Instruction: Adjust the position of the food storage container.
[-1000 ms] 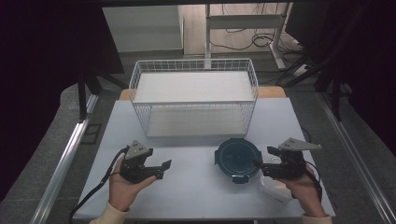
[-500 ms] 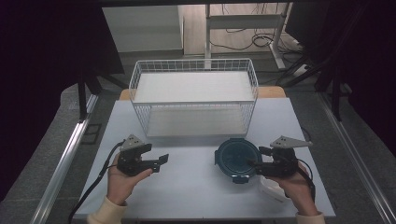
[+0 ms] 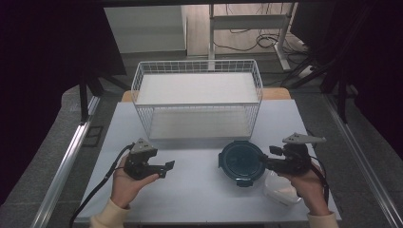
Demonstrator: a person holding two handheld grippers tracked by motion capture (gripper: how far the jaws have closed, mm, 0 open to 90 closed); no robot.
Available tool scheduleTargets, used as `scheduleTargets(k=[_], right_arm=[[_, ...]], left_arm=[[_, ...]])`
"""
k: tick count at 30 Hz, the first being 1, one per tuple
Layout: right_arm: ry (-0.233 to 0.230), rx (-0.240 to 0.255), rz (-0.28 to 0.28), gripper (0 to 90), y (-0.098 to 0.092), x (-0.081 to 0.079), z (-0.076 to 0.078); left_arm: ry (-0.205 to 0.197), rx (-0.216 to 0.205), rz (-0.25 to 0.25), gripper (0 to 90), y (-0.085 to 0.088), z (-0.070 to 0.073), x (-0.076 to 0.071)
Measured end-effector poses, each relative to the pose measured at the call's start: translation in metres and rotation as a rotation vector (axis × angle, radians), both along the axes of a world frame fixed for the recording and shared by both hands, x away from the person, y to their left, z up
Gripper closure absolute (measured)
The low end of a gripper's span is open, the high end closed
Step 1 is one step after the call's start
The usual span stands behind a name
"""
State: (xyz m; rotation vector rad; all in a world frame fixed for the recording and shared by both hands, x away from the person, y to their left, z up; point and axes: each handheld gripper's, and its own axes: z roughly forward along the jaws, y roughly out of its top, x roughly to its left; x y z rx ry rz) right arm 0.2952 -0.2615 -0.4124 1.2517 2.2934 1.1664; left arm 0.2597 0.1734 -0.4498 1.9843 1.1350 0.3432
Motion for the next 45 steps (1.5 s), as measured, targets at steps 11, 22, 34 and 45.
scheduleTargets(k=[11,22,34,45], right_arm=[[0.062,-0.079,0.030,55.2,-0.001,0.011,0.025],[0.140,-0.185,0.056,80.4,0.016,0.037,0.028],[0.281,-0.268,-0.052,89.2,0.007,0.071,-0.013],[0.303,-0.326,-0.037,89.4,0.008,0.068,-0.030]], left_arm=[[0.014,0.029,-0.003,18.3,-0.002,-0.003,-0.010],[0.019,0.027,-0.004,17.5,0.001,-0.002,-0.009],[0.028,0.039,-0.006,17.3,0.004,-0.004,-0.008],[-0.005,0.026,0.022,18.2,0.006,-0.003,-0.008]])
